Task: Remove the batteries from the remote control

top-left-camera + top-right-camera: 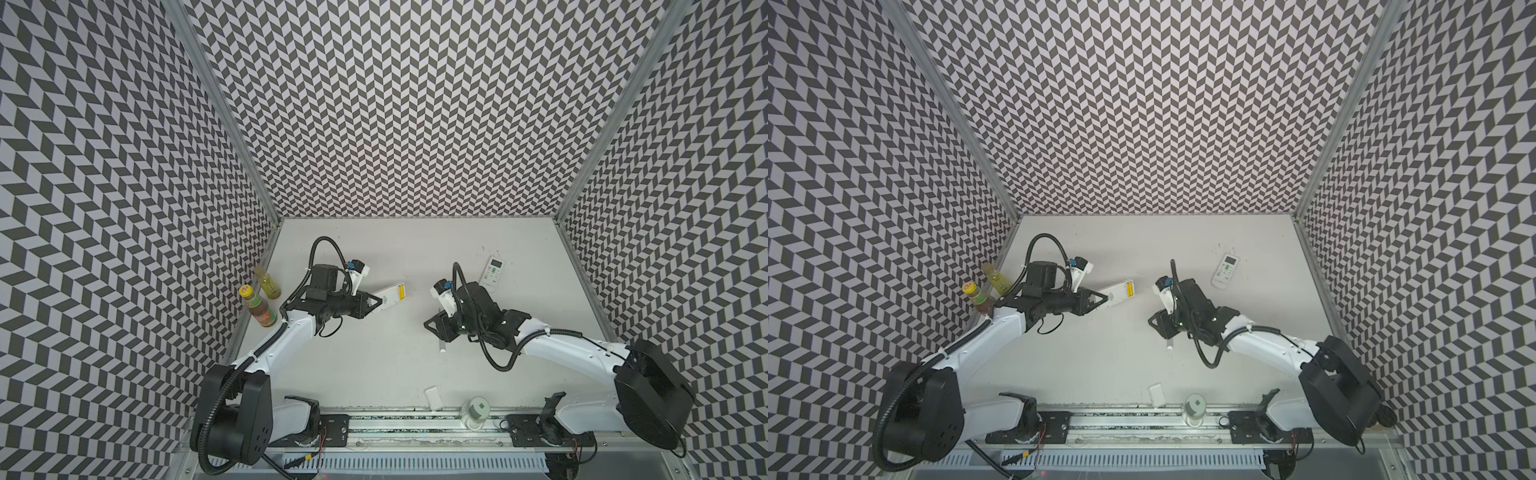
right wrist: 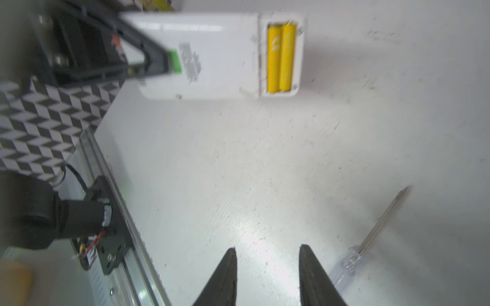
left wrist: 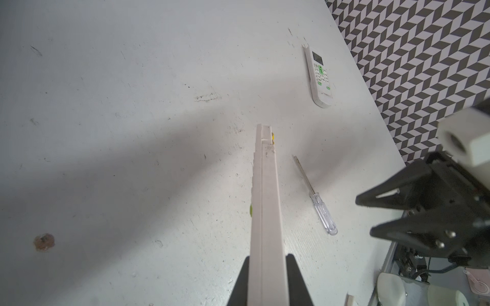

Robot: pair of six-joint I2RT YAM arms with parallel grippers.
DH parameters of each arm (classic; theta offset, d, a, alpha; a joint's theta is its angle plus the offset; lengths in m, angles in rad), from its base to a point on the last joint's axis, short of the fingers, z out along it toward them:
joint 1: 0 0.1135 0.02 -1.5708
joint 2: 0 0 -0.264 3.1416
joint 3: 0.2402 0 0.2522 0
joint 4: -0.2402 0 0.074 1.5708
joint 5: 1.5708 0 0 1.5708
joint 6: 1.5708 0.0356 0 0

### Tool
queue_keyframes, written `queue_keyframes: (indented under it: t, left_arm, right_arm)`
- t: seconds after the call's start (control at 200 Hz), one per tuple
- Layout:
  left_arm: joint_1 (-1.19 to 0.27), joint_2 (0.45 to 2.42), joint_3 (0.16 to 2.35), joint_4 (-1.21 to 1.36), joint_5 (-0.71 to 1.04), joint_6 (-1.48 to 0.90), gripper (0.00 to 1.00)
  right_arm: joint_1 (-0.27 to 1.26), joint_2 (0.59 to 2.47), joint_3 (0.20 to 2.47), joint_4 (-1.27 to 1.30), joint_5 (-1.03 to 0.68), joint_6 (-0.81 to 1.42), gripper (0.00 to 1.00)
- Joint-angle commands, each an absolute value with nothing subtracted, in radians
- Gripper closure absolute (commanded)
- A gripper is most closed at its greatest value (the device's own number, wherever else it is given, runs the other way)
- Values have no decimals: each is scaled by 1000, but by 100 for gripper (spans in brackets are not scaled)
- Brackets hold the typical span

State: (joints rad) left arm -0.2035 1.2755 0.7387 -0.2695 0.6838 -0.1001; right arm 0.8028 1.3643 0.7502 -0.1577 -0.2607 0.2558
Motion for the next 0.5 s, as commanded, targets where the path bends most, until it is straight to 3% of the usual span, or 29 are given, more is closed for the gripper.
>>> queue_keyframes:
  t: [0.0, 0.155, 0.496]
  left_arm:
    - [-207, 1282, 783, -270, 687, -92, 100]
    - [-209, 1302, 802, -294, 672, -69, 100]
    - [-214, 1285, 793, -297, 665, -55, 100]
  right_arm:
    - [876, 1365, 783, -296, -196, 144, 57]
    - [933, 1378, 822, -383, -121, -80, 55]
    - [1012, 1232, 696, -376, -379, -619, 53]
